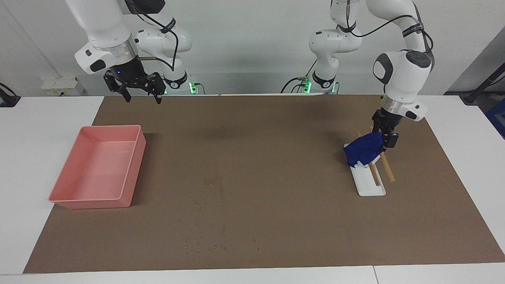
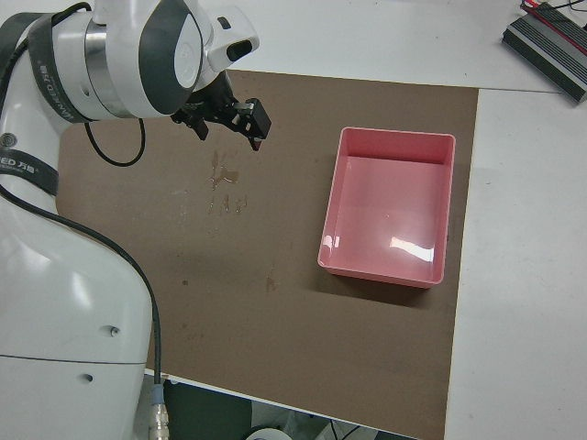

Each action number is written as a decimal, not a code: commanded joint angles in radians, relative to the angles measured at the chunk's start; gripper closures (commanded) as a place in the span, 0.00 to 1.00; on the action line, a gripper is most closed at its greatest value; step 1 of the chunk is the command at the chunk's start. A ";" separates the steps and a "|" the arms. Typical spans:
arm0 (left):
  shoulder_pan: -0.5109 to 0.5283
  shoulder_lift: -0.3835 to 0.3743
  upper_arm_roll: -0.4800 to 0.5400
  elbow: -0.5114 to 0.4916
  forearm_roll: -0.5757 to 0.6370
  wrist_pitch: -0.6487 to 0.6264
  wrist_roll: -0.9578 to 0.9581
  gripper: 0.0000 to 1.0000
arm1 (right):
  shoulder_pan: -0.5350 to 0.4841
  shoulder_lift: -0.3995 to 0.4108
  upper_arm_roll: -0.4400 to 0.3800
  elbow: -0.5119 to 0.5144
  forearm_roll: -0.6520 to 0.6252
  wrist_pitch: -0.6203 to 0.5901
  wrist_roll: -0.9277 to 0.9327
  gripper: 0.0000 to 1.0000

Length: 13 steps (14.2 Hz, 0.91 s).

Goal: Wipe water with towel using both arms
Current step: 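Grasp the blue towel with the left gripper and lift it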

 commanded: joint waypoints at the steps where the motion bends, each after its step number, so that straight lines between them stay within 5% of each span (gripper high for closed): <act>1: -0.026 0.019 0.005 0.009 0.018 0.009 -0.034 0.00 | -0.009 -0.026 0.006 -0.032 0.015 0.009 0.010 0.00; 9: -0.034 0.033 0.003 -0.003 0.061 0.003 0.015 0.00 | -0.009 -0.032 0.006 -0.044 0.015 0.012 0.013 0.00; 10: -0.035 0.034 0.003 -0.002 0.061 -0.010 0.021 0.12 | -0.009 -0.032 0.006 -0.044 0.015 0.012 0.013 0.00; 13: -0.037 0.040 0.003 0.023 0.061 -0.043 0.025 0.69 | -0.011 -0.032 0.006 -0.045 0.015 0.012 0.013 0.00</act>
